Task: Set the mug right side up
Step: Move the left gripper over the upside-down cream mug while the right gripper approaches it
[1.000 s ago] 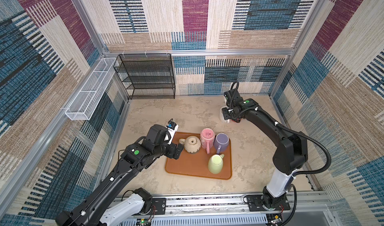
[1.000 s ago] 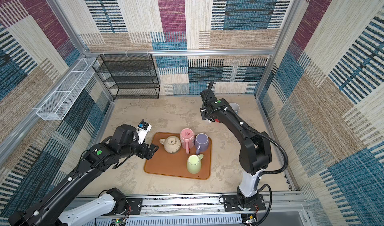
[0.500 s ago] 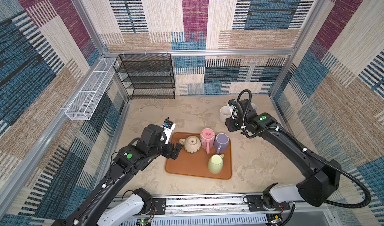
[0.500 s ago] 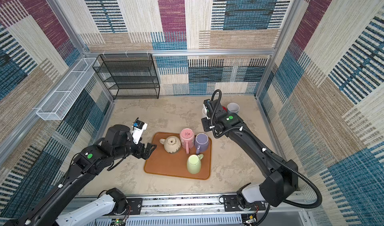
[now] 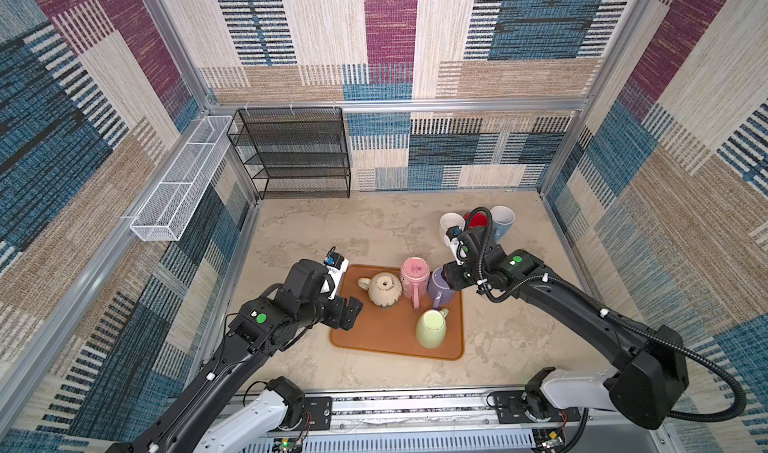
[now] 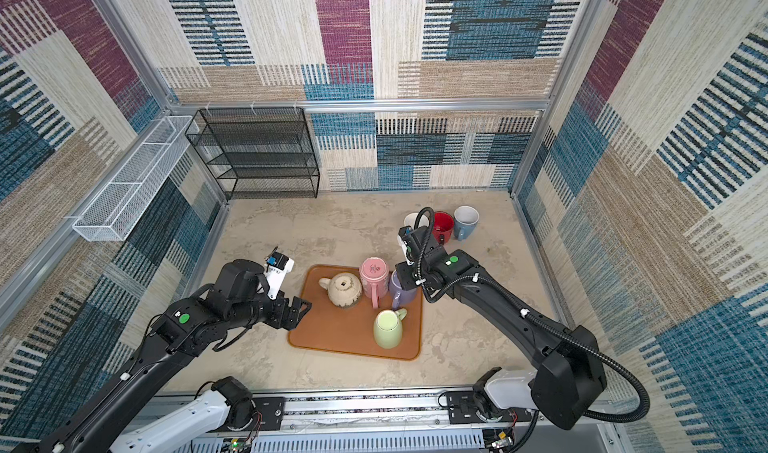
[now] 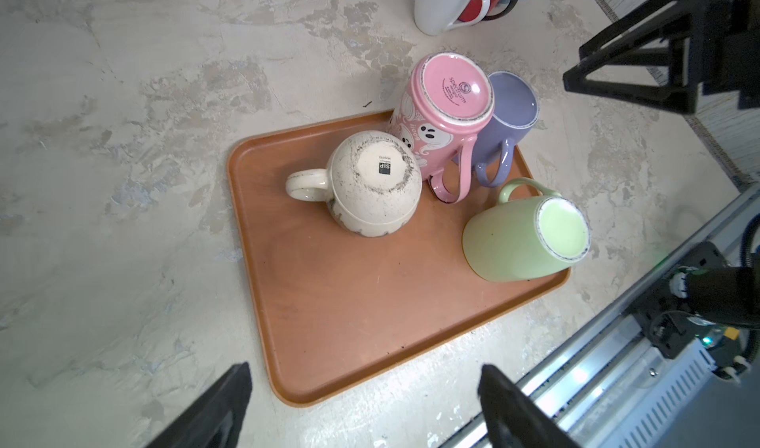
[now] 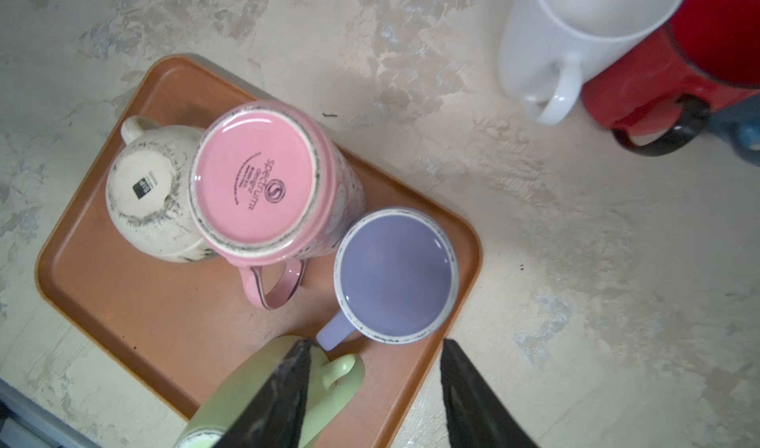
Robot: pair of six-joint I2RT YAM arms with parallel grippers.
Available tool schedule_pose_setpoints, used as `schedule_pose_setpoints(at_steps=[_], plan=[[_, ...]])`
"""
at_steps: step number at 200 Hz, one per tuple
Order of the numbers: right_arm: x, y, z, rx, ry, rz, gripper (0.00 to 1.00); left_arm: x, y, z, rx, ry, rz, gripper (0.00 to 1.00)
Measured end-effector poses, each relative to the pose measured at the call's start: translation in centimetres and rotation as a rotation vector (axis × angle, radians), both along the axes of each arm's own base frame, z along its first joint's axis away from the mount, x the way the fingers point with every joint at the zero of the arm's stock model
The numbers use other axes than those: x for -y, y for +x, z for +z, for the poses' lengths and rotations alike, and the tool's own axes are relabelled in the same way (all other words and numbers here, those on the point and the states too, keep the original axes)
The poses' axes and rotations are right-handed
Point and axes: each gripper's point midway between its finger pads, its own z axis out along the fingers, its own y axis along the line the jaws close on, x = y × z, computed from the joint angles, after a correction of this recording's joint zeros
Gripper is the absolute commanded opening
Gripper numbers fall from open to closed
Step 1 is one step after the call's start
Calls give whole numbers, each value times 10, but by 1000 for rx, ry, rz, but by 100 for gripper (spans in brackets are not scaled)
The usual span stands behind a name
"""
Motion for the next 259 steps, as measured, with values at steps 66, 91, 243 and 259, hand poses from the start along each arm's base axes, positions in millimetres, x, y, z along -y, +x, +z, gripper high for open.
schedule_pose_setpoints(at_steps=[66,91,243,259], plan=[[-11,-17,-18,-21,32,55,52,8,7,-23,-107,20,24,76],[-17,-19,-18,-13,49,73,50,10,20,-30,-135,60,47,59],[-80,-47,-2,65,247,259,30,27,139,-84,-294,165,185,12],[-87,-50,-9,47,245,273,30,27,146,-93,-311,176,193,11]])
